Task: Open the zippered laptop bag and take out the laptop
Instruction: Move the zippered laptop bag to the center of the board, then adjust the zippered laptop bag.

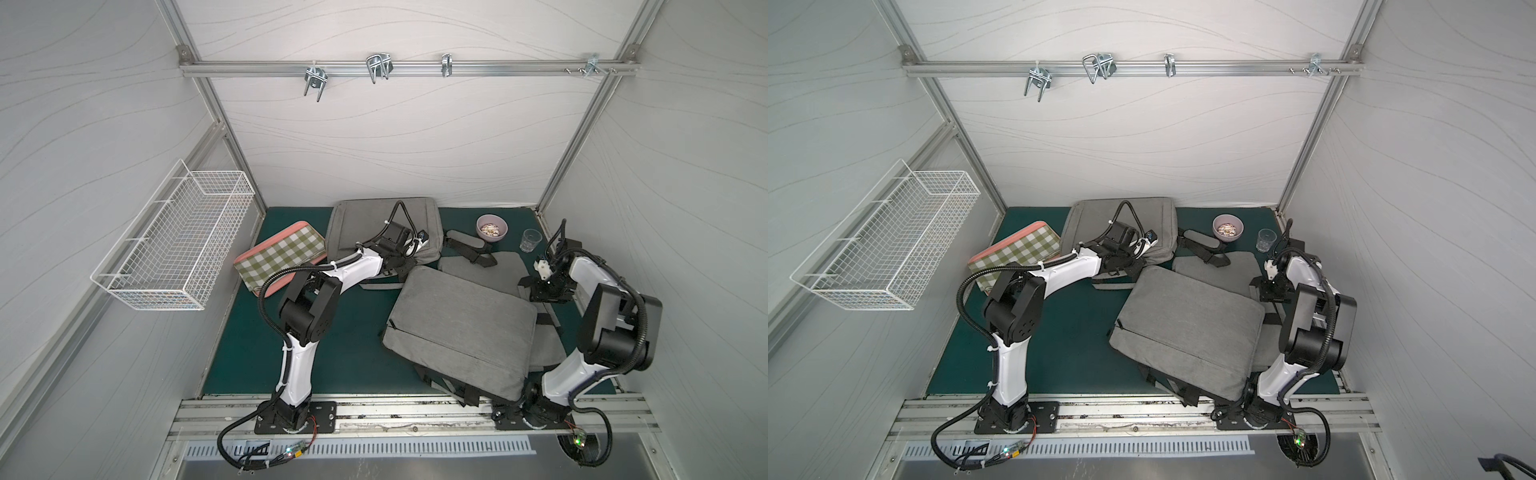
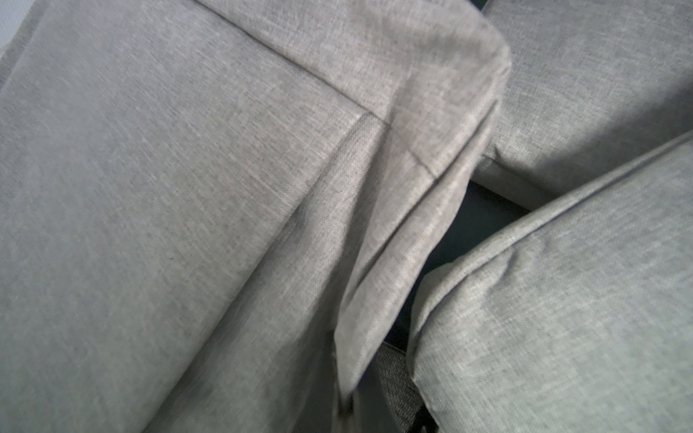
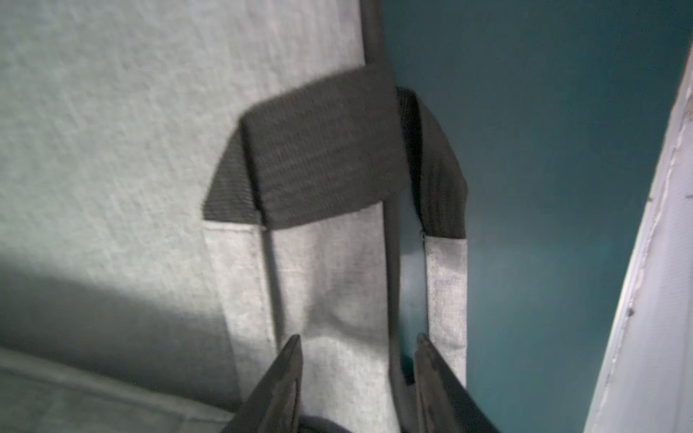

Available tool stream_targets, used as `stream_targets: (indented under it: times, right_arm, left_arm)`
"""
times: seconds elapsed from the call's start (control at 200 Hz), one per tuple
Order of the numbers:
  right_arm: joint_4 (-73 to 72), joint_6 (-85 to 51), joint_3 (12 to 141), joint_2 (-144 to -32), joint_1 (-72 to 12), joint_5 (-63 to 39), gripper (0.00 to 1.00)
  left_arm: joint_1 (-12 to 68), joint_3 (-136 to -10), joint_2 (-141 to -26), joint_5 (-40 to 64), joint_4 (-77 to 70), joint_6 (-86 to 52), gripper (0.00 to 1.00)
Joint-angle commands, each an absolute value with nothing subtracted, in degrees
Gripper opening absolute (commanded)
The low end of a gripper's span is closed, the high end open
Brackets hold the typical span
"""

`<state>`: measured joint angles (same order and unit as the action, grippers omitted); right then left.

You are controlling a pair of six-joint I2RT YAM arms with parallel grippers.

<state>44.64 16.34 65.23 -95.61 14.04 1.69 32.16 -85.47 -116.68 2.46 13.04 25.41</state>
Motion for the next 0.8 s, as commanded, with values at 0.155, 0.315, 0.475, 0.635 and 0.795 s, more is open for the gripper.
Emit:
stream_targets:
  times: [0.155, 0.315, 0.475, 0.635, 0.795]
  right_arm:
    - [49.2, 19.7, 73.6, -89.4, 7.5, -6.6, 0.65]
    - [48.2, 25.5, 72.8, -89.1, -4.0, -13.6, 0.72]
    - [44.9, 30.1, 72.4, -91.6, -12.3, -20.4, 0.75]
    - [49.1, 34.7, 77.5, -100.6, -15.2, -22.9, 0.77]
    - [51.0, 36.5, 81.7, -107.3, -15.5, -25.3, 0.78]
  left_arm:
    - [31.2, -86.8, -114.2, 3.2, 11.5, 24.4, 0.06]
    - [31.1, -87.1, -114.2, 4.2, 12.0, 23.5, 0.08]
    - [31.0, -86.9, -113.9, 5.6, 12.9, 23.7, 0.09]
    - [30.7, -87.0, -113.8, 6.0, 13.6, 23.6, 0.09]
    - [30.6, -86.9, -114.0, 6.6, 14.0, 23.8, 0.1]
